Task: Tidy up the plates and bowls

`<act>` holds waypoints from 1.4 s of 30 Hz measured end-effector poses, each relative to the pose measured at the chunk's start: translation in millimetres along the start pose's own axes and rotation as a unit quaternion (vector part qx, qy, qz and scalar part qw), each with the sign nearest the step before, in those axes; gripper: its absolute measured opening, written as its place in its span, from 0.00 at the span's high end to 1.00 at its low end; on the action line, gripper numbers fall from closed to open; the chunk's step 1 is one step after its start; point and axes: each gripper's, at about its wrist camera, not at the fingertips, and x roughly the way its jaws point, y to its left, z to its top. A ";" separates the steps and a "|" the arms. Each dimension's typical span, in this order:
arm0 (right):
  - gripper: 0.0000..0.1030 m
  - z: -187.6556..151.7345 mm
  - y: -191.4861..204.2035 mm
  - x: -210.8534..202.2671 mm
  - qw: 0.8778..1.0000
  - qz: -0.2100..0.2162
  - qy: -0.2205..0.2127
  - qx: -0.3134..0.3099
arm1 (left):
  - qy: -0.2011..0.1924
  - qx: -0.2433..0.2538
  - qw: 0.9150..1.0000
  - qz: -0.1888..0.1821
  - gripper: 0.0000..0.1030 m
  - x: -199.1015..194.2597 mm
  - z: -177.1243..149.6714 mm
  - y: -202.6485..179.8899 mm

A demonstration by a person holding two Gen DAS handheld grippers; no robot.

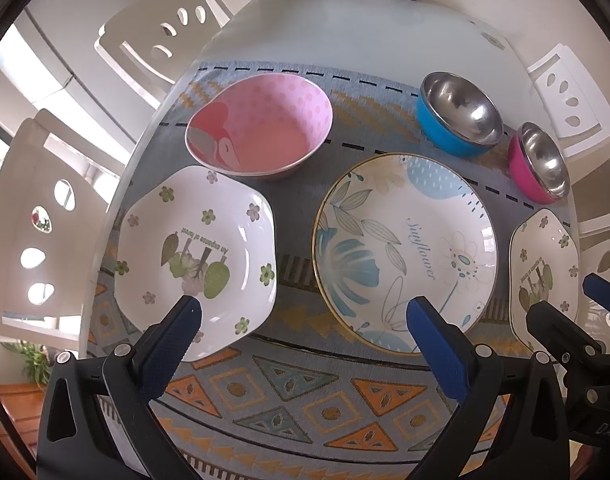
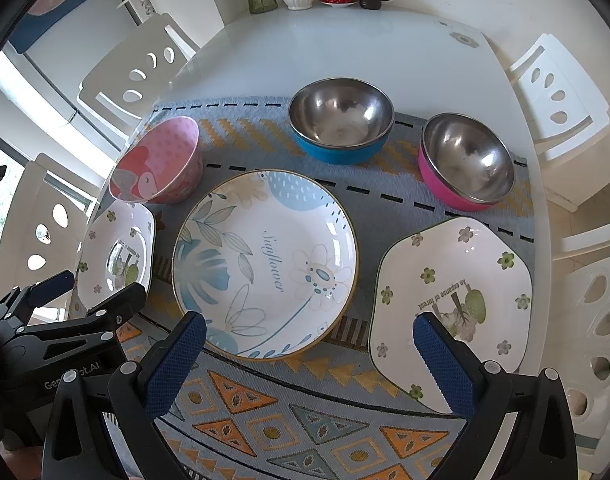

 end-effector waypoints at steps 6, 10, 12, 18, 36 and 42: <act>0.00 0.9 -0.8 1.3 1.000 -0.001 0.002 0.000 | 0.001 0.000 1.000 0.000 0.01 0.7 0.0 -0.4; 0.00 1.1 -1.7 2.6 1.000 0.000 0.005 -0.001 | 0.001 0.000 1.000 0.000 0.01 1.2 0.1 -0.6; 0.00 1.1 -1.8 2.5 1.000 0.000 0.004 -0.001 | 0.001 0.000 1.000 0.000 0.01 1.5 0.3 -0.8; 0.00 1.6 -2.8 3.8 1.000 0.000 0.006 -0.004 | 0.001 0.000 1.000 0.002 0.01 1.5 0.3 -1.2; 0.00 24.4 -17.0 -6.0 0.999 -0.007 -0.006 -0.040 | 0.003 -0.001 1.000 0.010 0.01 -1.3 -9.1 -8.5; 0.00 59.9 -24.5 -0.5 0.996 0.056 -0.014 -0.065 | 0.021 -0.040 0.999 -0.027 0.01 1.4 -27.3 -9.7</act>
